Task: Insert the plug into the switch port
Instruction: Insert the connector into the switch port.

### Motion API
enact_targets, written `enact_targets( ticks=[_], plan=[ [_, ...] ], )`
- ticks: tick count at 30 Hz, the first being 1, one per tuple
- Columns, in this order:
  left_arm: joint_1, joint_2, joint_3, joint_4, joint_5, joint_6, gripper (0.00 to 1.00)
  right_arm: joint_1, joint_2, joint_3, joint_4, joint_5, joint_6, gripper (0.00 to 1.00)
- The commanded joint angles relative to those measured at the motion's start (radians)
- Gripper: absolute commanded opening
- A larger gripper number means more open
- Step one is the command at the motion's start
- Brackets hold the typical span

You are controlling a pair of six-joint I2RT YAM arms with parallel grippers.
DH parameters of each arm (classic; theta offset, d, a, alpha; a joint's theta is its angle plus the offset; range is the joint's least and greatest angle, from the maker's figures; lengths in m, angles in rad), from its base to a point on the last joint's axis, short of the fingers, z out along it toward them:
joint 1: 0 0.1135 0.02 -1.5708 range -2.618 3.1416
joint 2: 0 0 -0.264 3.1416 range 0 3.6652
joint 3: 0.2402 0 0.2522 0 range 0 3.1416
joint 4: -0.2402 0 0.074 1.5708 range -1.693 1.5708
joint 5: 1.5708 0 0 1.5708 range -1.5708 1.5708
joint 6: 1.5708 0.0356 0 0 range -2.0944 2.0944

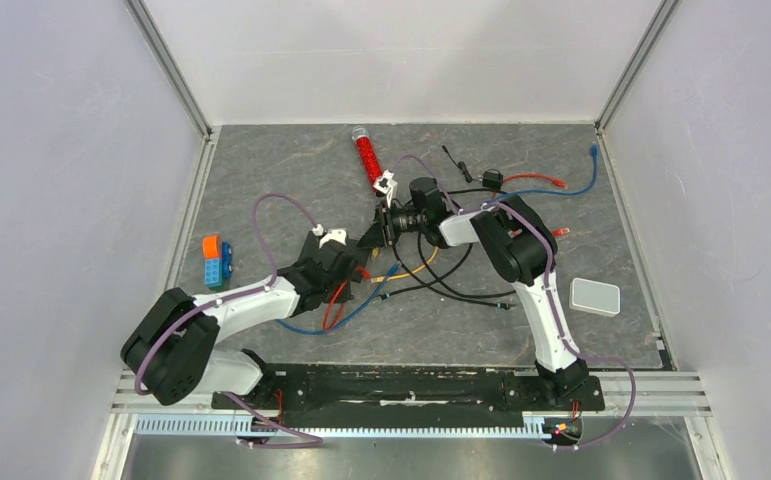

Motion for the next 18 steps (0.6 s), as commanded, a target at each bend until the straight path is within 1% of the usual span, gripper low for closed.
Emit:
enact_targets(
  ticks=[1, 5, 8, 13, 18],
  plan=[
    [0.009, 0.083, -0.014, 0.041, -0.112, 0.005, 0.02, 0.109, 0.024, -0.128, -0.215, -0.191, -0.013, 0.25],
    [0.009, 0.103, 0.024, 0.022, -0.163, 0.005, 0.02, 0.139, 0.006, -0.176, -0.213, -0.194, -0.023, 0.23],
    [0.010, 0.093, 0.034, 0.041, -0.183, 0.018, 0.02, 0.164, -0.005, -0.208, -0.207, -0.194, -0.029, 0.22],
    [0.009, 0.074, 0.047, 0.148, -0.150, 0.112, 0.02, 0.195, 0.028, -0.217, -0.096, -0.225, 0.051, 0.22],
    [0.009, 0.076, 0.053, 0.224, -0.147, 0.220, 0.02, 0.219, 0.071, -0.167, -0.122, -0.251, 0.044, 0.22]
  ],
)
